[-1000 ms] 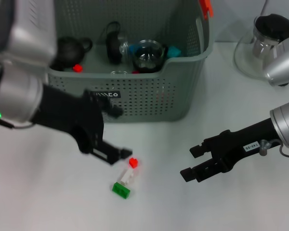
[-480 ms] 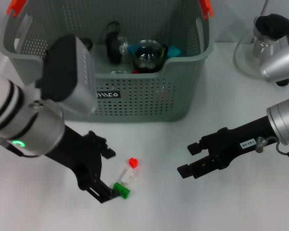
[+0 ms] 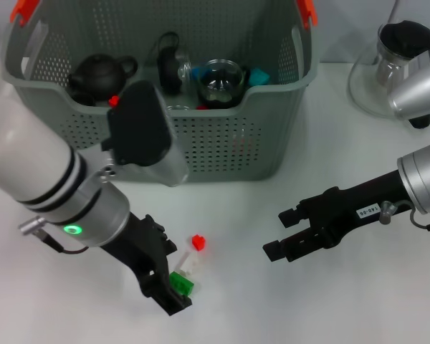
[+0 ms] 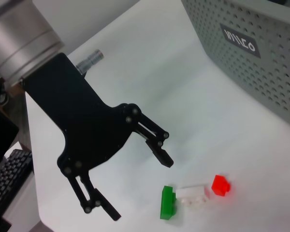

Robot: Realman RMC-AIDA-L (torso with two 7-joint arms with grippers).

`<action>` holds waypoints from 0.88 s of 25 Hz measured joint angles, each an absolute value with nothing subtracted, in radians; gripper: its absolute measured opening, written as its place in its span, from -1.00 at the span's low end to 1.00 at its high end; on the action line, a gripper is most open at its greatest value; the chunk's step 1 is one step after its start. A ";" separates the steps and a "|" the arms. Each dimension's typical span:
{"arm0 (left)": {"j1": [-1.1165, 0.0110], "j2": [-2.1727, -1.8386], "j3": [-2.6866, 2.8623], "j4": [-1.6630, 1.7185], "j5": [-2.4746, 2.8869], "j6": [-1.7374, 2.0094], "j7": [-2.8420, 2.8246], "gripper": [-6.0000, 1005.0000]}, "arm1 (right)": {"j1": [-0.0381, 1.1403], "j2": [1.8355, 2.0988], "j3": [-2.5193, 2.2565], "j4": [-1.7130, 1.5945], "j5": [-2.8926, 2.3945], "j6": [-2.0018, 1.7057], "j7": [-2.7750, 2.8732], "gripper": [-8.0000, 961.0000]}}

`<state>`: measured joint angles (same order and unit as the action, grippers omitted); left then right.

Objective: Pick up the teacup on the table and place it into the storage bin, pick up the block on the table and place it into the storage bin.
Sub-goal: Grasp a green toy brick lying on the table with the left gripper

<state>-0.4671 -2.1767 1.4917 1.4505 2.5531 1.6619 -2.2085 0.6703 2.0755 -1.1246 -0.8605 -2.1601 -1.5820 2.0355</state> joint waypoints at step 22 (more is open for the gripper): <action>-0.503 -2.177 1.589 1.433 2.601 1.647 -2.680 0.82 | 0.672 2.071 -1.136 -0.869 -2.166 -1.595 1.988 0.94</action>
<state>-0.5028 -2.1766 1.5887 1.4334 2.6013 1.6470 -2.6800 0.6716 2.0714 -1.1359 -0.8692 -2.1659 -1.5948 1.9875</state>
